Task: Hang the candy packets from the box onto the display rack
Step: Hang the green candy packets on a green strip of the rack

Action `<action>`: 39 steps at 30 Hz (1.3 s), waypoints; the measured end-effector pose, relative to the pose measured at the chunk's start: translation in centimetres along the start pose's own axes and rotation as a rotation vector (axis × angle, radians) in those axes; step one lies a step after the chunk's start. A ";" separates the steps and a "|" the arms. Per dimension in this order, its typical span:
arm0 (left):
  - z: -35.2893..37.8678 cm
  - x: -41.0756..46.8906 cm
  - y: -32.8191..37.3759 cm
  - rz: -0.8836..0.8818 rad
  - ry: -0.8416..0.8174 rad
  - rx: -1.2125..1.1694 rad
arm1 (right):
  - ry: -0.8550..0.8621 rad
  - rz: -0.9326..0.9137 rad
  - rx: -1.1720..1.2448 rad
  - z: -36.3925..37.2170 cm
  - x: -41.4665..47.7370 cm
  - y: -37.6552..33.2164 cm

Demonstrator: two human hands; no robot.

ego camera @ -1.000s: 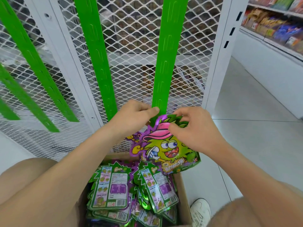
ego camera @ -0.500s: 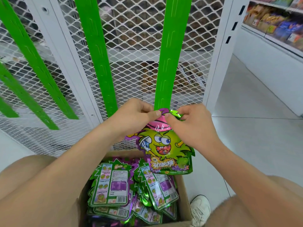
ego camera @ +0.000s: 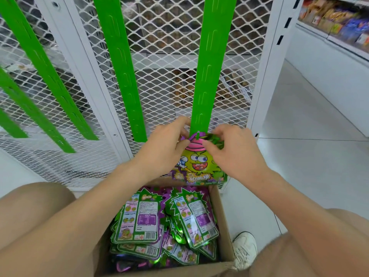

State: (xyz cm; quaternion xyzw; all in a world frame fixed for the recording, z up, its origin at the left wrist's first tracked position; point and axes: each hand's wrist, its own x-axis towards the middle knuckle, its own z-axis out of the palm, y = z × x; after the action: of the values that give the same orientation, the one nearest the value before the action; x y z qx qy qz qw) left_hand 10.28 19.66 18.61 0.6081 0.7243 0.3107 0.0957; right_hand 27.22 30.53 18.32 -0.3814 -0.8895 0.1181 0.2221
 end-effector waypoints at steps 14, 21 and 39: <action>7.3 -9.6 -9.4 -0.412 -0.812 0.549 | -0.608 -0.396 -0.085 6.0 -5.5 -5.1; 10.5 -14.8 -12.5 -0.227 -0.935 0.721 | -0.768 -0.518 -0.313 7.8 -5.4 -5.5; -2.0 -7.6 -6.3 -0.150 0.072 -0.046 | -0.907 -0.183 0.090 5.3 -2.8 -1.4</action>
State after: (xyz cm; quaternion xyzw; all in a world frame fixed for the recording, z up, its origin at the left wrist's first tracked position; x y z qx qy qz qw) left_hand 5.94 11.46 14.83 0.5381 0.7634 0.3411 0.1065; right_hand 25.46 27.27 13.33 -0.2012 -0.9208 0.2915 -0.1634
